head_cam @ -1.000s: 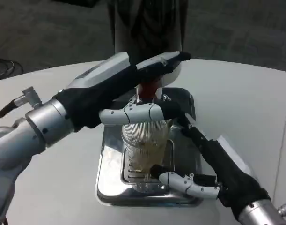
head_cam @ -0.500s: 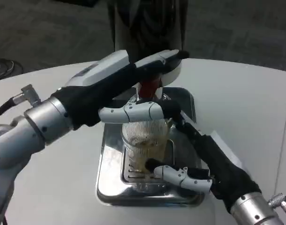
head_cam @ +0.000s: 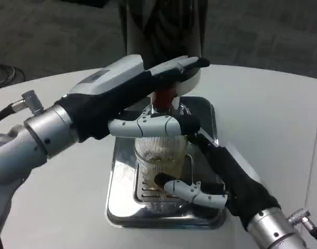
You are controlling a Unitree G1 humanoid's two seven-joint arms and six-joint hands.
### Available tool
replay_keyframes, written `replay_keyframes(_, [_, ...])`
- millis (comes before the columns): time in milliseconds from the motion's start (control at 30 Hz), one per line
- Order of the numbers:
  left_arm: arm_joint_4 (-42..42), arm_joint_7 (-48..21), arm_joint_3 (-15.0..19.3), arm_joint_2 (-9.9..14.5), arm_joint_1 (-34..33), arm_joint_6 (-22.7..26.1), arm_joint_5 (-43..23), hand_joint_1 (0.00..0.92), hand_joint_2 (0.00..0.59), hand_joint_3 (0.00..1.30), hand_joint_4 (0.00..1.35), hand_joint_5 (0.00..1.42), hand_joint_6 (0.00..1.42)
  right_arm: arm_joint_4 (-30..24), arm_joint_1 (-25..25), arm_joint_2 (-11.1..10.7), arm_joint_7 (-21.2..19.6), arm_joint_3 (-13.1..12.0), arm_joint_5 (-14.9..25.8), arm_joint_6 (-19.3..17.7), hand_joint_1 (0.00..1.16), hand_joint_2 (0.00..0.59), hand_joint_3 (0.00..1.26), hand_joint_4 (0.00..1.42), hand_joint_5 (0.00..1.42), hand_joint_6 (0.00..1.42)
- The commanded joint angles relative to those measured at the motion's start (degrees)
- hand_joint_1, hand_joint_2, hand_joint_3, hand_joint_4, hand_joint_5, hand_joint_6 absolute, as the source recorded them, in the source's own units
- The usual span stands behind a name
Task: Grasp the cup under the faucet to collect the drink, then remove the cup.
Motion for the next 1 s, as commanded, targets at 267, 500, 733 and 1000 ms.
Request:
replay_keyframes(267, [2.4, -2.0, -2.5, 1.8, -1.6, -2.4, 2.0, 0.000, 0.099, 0.11, 0.01, 0.11, 0.26, 1.4, -0.7, 0.5, -0.9, 0.8, 0.5, -1.8, 0.67, 0.208, 0.06, 0.04, 0.05, 0.13])
replay_keyframes(500, [4.2, -2.2, -3.4, 1.9, -3.0, -3.7, 2.4, 0.000, 0.099, 0.11, 0.01, 0.11, 0.26, 3.8, -2.1, 1.3, -1.6, 0.8, 0.7, -2.5, 0.67, 0.208, 0.06, 0.04, 0.04, 0.13])
replay_keyframes(733, [5.8, -2.5, -3.9, 2.0, -4.1, -5.0, 3.1, 0.000, 0.099, 0.11, 0.01, 0.11, 0.26, 5.4, -2.9, 1.6, -2.0, 0.9, 0.8, -3.0, 0.67, 0.208, 0.06, 0.04, 0.04, 0.13])
replay_keyframes(1000, [7.0, -2.7, -4.5, 1.9, -5.1, -6.1, 3.9, 0.000, 0.102, 0.11, 0.01, 0.11, 0.26, 6.6, -4.1, 2.0, -3.0, 0.9, 0.8, -2.8, 0.67, 0.208, 0.06, 0.04, 0.04, 0.13])
